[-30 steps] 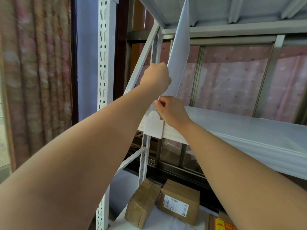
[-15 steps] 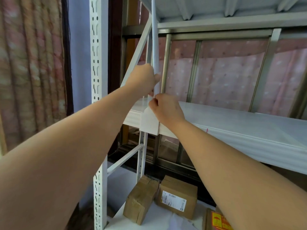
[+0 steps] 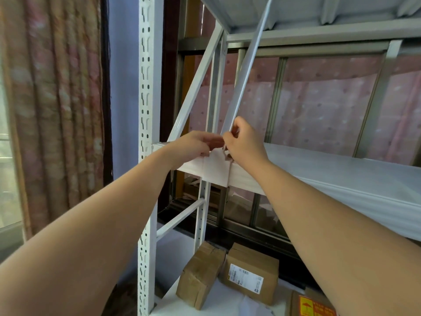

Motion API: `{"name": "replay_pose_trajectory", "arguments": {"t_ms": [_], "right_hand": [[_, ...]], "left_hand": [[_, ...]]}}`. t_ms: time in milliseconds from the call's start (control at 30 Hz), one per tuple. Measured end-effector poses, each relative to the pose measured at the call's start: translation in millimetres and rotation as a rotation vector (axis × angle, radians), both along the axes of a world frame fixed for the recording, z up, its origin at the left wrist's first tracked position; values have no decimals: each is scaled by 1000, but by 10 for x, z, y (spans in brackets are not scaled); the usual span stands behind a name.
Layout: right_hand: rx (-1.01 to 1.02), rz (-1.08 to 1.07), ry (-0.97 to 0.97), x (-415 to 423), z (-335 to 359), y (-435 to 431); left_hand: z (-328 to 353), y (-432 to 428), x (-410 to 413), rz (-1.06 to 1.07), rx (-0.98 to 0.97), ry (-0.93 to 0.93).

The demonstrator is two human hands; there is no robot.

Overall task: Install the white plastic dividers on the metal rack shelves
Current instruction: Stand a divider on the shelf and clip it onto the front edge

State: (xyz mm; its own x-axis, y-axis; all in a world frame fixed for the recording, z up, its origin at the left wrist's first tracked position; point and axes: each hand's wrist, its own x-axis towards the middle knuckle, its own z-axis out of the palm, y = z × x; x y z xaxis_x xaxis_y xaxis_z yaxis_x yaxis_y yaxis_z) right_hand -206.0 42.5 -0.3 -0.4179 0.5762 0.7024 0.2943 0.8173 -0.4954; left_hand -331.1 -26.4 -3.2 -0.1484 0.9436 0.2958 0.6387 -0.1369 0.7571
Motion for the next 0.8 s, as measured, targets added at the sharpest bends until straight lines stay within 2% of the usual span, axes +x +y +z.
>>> {"name": "replay_pose_trajectory", "arguments": {"t_ms": [233,533,633,800], "right_hand": [[13,-71,4,-37,27,32],[92,-161,-1,-167,197,-99],[45,-174,-86,-240,276,-174],[-27,-187,-86,-252,341,-185]], "left_hand": [[22,-12,-32,-104,-44,29],[-38,46,-81,-23,-25,108],[-44,51,-90,17,-28,149],[20,33,-72,5,-89,189]]}}
